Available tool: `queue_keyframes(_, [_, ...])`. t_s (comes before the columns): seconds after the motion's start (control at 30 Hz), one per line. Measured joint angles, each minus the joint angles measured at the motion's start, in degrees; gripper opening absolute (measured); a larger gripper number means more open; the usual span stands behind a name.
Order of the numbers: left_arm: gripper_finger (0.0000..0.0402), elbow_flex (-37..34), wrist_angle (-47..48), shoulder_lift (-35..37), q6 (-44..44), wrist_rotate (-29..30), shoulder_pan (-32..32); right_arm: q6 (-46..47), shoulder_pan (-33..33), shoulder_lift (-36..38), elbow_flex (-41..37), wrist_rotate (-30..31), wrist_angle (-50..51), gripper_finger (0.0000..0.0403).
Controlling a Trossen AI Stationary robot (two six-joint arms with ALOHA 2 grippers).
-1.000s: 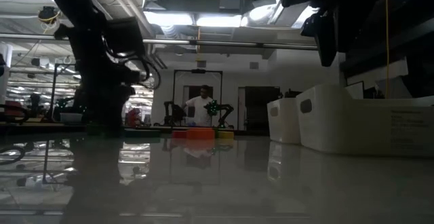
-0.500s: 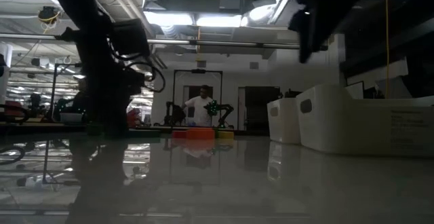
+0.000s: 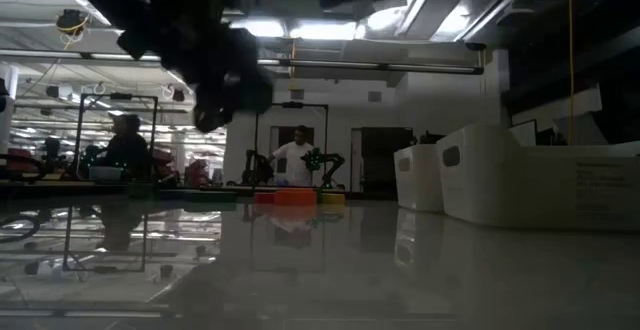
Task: Sort blocks by size
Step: Put the green cube game piece into the bottom white bin
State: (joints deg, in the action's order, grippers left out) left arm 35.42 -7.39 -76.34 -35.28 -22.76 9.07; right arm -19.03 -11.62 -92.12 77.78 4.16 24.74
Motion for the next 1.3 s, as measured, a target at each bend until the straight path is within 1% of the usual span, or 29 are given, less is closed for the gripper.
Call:
queue_keyframes(0.13, [0.0134,0.0,-11.8,0.0,-2.4,-1.4,-2.8,-5.6,0.0,0.0,0.0,0.0,-4.2,0.0248])
queue_keyframes(0.23, [0.0131,0.0,-17.6,0.0,-4.0,-1.4,-4.1,-8.8,0.0,0.0,0.0,0.0,-6.6,0.0248])
queue_keyframes(0.4, [0.0139,0.0,-23.6,0.0,-5.2,-1.4,-5.5,-12.8,0.0,0.0,0.0,-0.4,-10.3,0.0248])
queue_keyframes(0.5, [0.0139,0.0,-26.1,0.0,-5.3,-1.4,-6.2,-14.3,0.0,0.0,0.0,-1.9,-11.7,0.0248])
queue_keyframes(0.7, [0.0136,0.0,-28.9,0.0,-5.0,-1.3,-7.0,-15.1,0.0,0.0,0.0,-2.0,-12.5,0.0248])
queue_keyframes(0.87, [0.0139,0.0,-29.2,0.0,-3.5,-1.2,-8.1,-15.2,0.1,0.0,0.0,-1.7,-15.5,0.0248])
queue_keyframes(1.0, [0.0139,0.0,-29.4,0.0,-3.3,-1.0,-9.1,-15.9,0.5,0.0,0.0,-2.1,-15.9,0.0248])
queue_keyframes(1.1, [0.0139,0.0,-29.5,0.0,-3.3,0.0,-9.6,-15.9,1.0,-1.2,0.0,-3.3,-16.6,0.0248])
queue_keyframes(1.2, [0.014,0.0,-29.4,0.0,-3.1,0.6,-9.6,-15.9,1.2,-3.2,0.0,-5.9,-17.5,0.0248])
queue_keyframes(1.3, [0.014,0.0,-29.4,0.0,-3.1,0.6,-9.6,-15.9,1.2,-4.7,0.0,-5.7,-17.6,0.0248])
